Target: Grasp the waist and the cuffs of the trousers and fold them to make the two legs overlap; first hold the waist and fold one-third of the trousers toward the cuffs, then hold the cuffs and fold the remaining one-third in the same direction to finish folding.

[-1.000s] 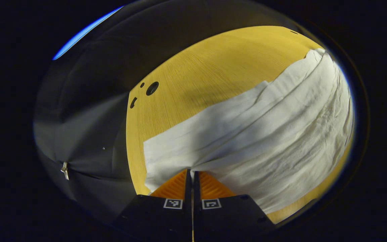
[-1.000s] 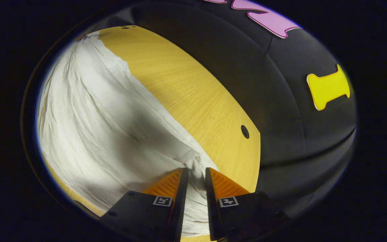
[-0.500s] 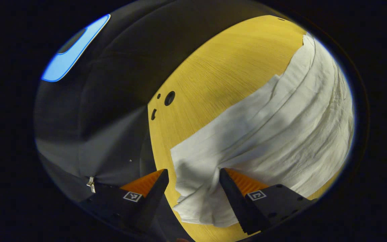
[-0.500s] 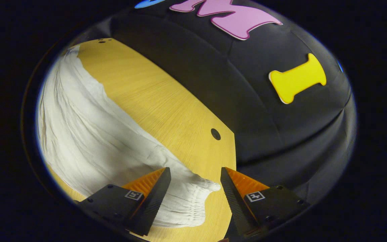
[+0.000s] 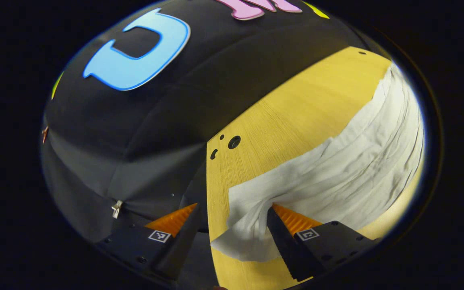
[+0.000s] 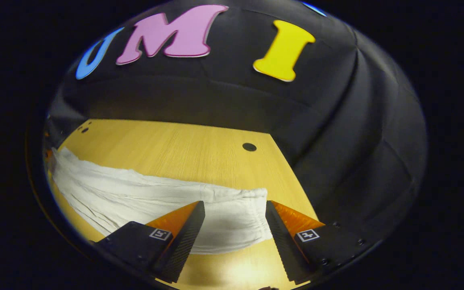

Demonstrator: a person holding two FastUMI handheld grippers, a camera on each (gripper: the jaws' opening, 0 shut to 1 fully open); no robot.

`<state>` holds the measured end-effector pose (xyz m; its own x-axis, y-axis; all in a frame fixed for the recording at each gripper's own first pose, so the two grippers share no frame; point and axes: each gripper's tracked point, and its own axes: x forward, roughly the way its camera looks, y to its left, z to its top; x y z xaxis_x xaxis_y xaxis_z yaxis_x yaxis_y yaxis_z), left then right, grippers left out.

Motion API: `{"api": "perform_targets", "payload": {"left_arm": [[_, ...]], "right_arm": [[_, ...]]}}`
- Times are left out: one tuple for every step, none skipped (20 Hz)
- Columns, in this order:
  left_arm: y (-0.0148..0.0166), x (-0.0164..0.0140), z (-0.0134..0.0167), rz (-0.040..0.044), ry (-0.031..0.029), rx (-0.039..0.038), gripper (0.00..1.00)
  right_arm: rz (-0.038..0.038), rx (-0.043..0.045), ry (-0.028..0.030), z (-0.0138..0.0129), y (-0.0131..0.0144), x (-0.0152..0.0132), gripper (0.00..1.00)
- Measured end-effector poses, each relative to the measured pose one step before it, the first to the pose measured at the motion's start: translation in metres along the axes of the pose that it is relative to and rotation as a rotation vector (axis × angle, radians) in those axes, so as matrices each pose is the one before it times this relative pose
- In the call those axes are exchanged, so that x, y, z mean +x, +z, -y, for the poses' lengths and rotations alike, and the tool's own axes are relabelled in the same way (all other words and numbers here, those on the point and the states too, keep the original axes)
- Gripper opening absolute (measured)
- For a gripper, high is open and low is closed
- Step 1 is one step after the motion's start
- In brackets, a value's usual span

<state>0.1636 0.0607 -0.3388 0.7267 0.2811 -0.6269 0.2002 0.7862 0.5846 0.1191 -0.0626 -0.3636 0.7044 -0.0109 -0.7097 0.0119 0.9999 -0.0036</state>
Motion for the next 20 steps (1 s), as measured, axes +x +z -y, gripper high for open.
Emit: {"api": "perform_targets", "payload": {"left_arm": [[-0.00302, -0.00895, 0.00121, 0.00596, -0.01155, -0.04969, 0.97], [-0.00495, -0.00922, 0.00132, 0.00128, -0.01232, -0.04384, 0.97], [-0.00497, -0.00657, 0.00224, -0.00344, -0.01535, -0.03927, 0.97], [-0.00714, -0.00615, 0.00154, -0.00486, -0.01176, -0.04581, 0.97], [-0.00535, -0.00519, 0.00287, -0.00412, -0.01541, -0.05294, 0.97], [-0.00649, -0.00233, 0.00256, -0.00013, -0.01290, -0.05804, 0.97], [-0.00458, -0.00325, 0.00196, -0.00296, -0.01403, -0.05903, 0.97], [-0.00435, -0.00388, 0.00044, -0.00085, -0.01008, -0.05754, 0.97], [-0.00246, 0.00012, 0.00067, -0.00013, -0.01291, -0.05379, 0.98], [-0.00295, -0.00467, -0.00217, 0.00445, -0.00462, -0.04517, 0.98], [0.00051, -0.00395, -0.00473, 0.01000, 0.00299, -0.02729, 0.98], [0.00235, -0.00162, -0.00783, 0.00629, 0.01354, -0.00516, 0.98], [0.00264, 0.00212, -0.01119, 0.00608, 0.02177, 0.01720, 0.98], [0.00327, 0.00348, -0.00898, 0.00680, 0.02238, 0.02488, 0.98], [0.00556, 0.00362, -0.00621, 0.00896, 0.00712, 0.01796, 0.98], [0.00427, -0.00063, 0.00164, 0.01027, -0.00567, 0.00201, 0.98], [0.00322, -0.00118, 0.00201, 0.00615, -0.01831, -0.01673, 0.98], [0.00015, -0.00190, 0.00215, -0.00362, -0.02203, -0.03785, 0.98], [-0.00474, -0.00140, 0.00564, -0.02004, -0.03019, -0.05867, 0.98], [-0.00936, -0.00231, 0.00705, -0.03193, -0.02616, -0.07262, 0.97]], "right_arm": [[-0.01669, 0.07029, -0.00579, -0.00046, -0.00799, -0.00263, 0.96], [-0.01559, 0.05671, 0.00029, -0.00069, -0.00796, -0.00099, 0.96], [-0.02172, 0.04464, -0.00431, 0.00206, -0.00893, -0.00160, 0.96], [-0.01974, 0.04110, -0.00738, 0.00100, -0.00695, 0.00216, 0.96], [-0.01468, 0.04710, -0.00368, -0.00137, -0.00491, 0.00479, 0.96], [-0.01838, 0.05359, -0.00585, -0.00062, -0.00596, 0.00408, 0.96], [-0.01583, 0.05809, -0.00713, 0.00196, -0.00594, 0.00333, 0.96], [-0.00648, 0.05973, -0.01331, 0.00509, -0.00515, 0.00466, 0.96], [-0.00754, 0.05656, -0.01061, 0.00448, -0.00418, 0.00255, 0.97], [-0.00925, 0.04760, -0.00970, 0.00401, -0.00209, 0.00347, 0.98], [-0.00606, 0.03423, -0.00923, 0.00372, 0.00012, 0.00233, 0.98], [-0.00788, 0.02012, -0.00601, 0.00299, -0.00095, 0.00462, 0.98], [-0.00931, 0.00621, -0.00720, 0.00150, -0.00134, 0.00307, 0.98], [-0.00711, 0.00180, -0.00779, 0.00113, -0.00061, 0.00341, 0.98], [-0.00721, 0.00407, -0.00816, 0.00018, -0.00053, 0.00405, 0.98], [-0.00814, 0.00760, -0.00880, 0.00030, -0.00099, 0.00537, 0.98], [-0.01346, 0.01335, -0.01343, 0.00179, -0.00115, 0.00409, 0.98], [-0.01526, 0.02251, -0.01238, 0.00089, -0.00338, 0.00546, 0.98], [-0.01206, 0.03126, -0.00900, -0.00089, -0.00122, 0.00377, 0.98], [-0.00252, 0.03136, -0.00971, 0.00062, 0.00217, 0.00424, 0.98]]}}
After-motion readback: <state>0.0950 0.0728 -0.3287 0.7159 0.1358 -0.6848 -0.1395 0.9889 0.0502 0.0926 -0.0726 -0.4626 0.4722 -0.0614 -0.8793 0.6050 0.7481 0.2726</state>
